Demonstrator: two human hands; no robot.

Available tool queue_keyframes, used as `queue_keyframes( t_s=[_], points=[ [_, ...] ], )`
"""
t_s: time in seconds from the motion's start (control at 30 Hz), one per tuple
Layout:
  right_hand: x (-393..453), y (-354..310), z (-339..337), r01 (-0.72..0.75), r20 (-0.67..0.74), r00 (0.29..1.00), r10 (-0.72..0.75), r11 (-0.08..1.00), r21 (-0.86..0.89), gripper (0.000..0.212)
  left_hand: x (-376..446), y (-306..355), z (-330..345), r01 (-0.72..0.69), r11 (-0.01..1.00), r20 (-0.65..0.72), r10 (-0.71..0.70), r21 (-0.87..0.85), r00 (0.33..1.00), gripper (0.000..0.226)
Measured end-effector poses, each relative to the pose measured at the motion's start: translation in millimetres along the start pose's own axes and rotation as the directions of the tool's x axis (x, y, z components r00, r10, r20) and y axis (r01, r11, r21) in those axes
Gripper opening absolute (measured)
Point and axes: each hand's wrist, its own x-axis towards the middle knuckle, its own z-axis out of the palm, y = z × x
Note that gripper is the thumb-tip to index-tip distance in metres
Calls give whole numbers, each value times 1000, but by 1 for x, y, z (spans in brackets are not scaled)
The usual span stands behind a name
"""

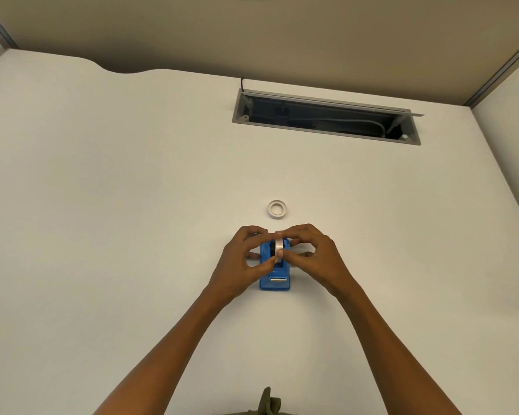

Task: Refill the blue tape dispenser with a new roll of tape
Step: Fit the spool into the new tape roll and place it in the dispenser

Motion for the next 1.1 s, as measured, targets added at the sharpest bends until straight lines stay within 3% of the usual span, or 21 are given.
queue_keyframes(
  t_s=[0.13,0.43,0.53,0.63,0.73,0.93,1.1],
  points=[
    [2,-1,5,-43,-38,998,43,999,16,33,0,-1,1,4,1000,-4,-4,-8,1000,50],
    [11,-8,13,-186,-87,976,202,970,158,4,0,-2,2,-2,1000,2,2,-10,1000,52],
    [14,-8,14,-215,-101,967,234,962,169,13,1,-5,2,-12,1000,28,11,19,1000,59],
    [10,-9,14,-129,-167,974,155,980,153,16,2,-7,3,-13,998,37,11,59,999,59],
    [0,-6,12,-28,-139,989,47,991,129,7,2,-8,2,-9,998,42,6,64,999,58],
    [-10,2,5,76,-46,996,-76,997,4,38,4,-8,0,-17,999,52,14,51,999,60],
    [-9,5,4,75,6,997,-75,996,-45,41,2,-6,2,4,1000,46,-5,26,999,62]
  ],
)
